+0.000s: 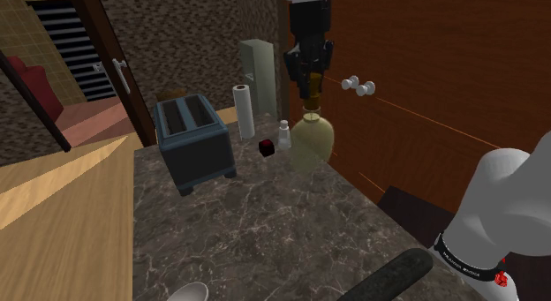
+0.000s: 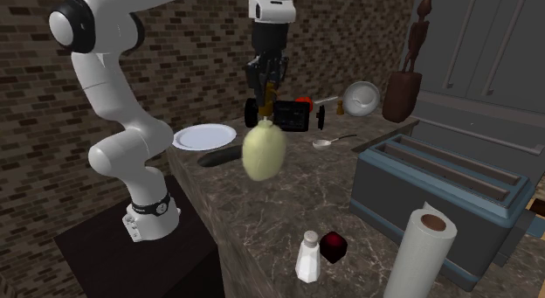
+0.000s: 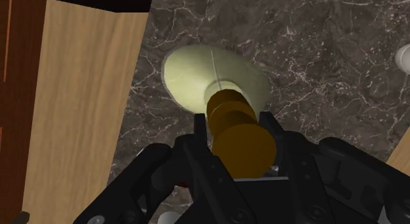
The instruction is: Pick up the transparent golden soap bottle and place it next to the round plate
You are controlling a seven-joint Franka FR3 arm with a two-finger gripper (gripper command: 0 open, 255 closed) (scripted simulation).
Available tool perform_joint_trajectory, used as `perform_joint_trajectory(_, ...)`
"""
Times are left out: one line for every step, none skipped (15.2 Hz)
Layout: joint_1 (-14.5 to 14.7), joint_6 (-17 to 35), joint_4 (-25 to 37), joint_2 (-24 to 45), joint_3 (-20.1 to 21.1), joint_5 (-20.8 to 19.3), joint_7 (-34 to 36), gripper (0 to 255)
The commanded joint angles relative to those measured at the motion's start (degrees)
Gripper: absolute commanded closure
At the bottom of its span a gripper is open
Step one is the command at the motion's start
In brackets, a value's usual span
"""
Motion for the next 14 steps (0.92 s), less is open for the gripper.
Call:
perform_joint_trajectory(0.6, 0.1, -3.9, -3.9, 0.7, 0.9, 1.3, 255)
perform_joint_trajectory(1.0, -0.1, -5.5, -5.8, 1.0, 1.4, 1.8, 255)
perform_joint_trajectory(1.3, -0.4, -7.0, -7.7, 1.4, 1.9, 2.4, 255)
perform_joint_trajectory(1.6, -0.8, -8.4, -9.5, 1.7, 2.4, 3.0, 255)
perform_joint_trajectory(2.0, -1.2, -9.7, -11.3, 2.0, 2.9, 3.6, 255)
perform_joint_trajectory(2.3, -1.6, -11.0, -13.1, 2.4, 3.4, 4.3, 255)
perform_joint_trajectory(2.7, -2.1, -12.2, -14.8, 2.8, 4.0, 4.9, 255)
perform_joint_trajectory(3.1, -2.6, -13.3, -16.5, 3.2, 4.5, 5.6, 255)
perform_joint_trajectory(3.5, -3.1, -14.4, -18.2, 3.6, 5.1, 6.3, 255)
perform_joint_trajectory(3.8, -3.7, -15.3, -19.9, 4.0, 5.8, 7.0, 255)
perform_joint_trajectory(4.2, -4.4, -16.2, -21.5, 4.4, 6.4, 7.8, 255)
perform_joint_trajectory(4.6, -5.0, -17.1, -23.1, 4.9, 7.1, 8.6, 255)
perform_joint_trajectory(5.0, -5.7, -17.8, -24.7, 5.4, 7.8, 9.4, 255)
perform_joint_trajectory(5.4, -6.4, -18.5, -26.2, 5.9, 8.5, 10.2, 255)
